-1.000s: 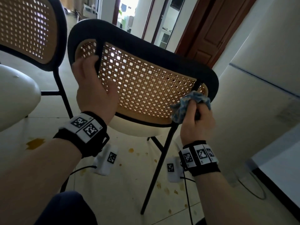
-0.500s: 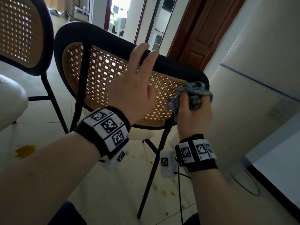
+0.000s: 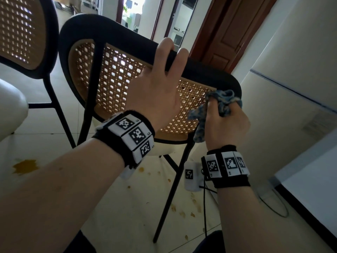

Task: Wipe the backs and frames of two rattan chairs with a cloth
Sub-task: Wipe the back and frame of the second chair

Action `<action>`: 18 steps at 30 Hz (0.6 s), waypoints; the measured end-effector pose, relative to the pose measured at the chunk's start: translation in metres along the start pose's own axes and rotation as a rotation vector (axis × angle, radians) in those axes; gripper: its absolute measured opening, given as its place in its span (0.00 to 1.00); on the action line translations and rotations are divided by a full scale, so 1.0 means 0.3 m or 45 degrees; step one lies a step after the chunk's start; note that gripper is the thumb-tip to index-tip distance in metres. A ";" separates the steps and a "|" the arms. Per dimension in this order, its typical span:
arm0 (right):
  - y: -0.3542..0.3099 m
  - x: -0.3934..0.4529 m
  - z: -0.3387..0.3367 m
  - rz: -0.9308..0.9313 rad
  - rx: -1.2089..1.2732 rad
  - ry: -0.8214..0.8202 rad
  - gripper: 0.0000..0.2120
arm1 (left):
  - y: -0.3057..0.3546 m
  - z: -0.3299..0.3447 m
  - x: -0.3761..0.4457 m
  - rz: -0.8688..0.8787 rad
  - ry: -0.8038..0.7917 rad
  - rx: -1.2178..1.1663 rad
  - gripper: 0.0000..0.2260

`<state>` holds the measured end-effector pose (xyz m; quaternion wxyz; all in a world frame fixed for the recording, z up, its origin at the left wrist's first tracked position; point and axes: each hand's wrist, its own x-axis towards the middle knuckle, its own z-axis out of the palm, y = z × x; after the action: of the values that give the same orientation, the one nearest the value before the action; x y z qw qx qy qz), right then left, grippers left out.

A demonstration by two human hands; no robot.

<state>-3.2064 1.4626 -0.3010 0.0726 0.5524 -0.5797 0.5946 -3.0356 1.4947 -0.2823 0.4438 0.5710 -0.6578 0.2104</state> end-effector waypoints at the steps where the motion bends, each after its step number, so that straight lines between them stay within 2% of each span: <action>1: 0.000 -0.001 0.003 0.012 0.019 0.011 0.17 | -0.002 0.001 -0.002 -0.004 0.006 -0.009 0.31; 5: 0.025 -0.014 0.032 0.033 0.076 -0.061 0.12 | 0.001 0.004 -0.002 -0.015 0.030 -0.034 0.29; 10: 0.093 -0.042 0.040 0.001 0.014 -0.190 0.14 | -0.001 0.010 0.000 -0.025 0.052 -0.040 0.28; 18: 0.176 -0.100 0.067 0.156 -0.149 -0.395 0.12 | 0.003 0.014 -0.004 -0.022 0.071 -0.046 0.29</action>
<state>-3.2218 1.4469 -0.3611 -0.0222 0.5961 -0.6500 0.4707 -3.0379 1.4922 -0.2853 0.4740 0.5626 -0.6438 0.2106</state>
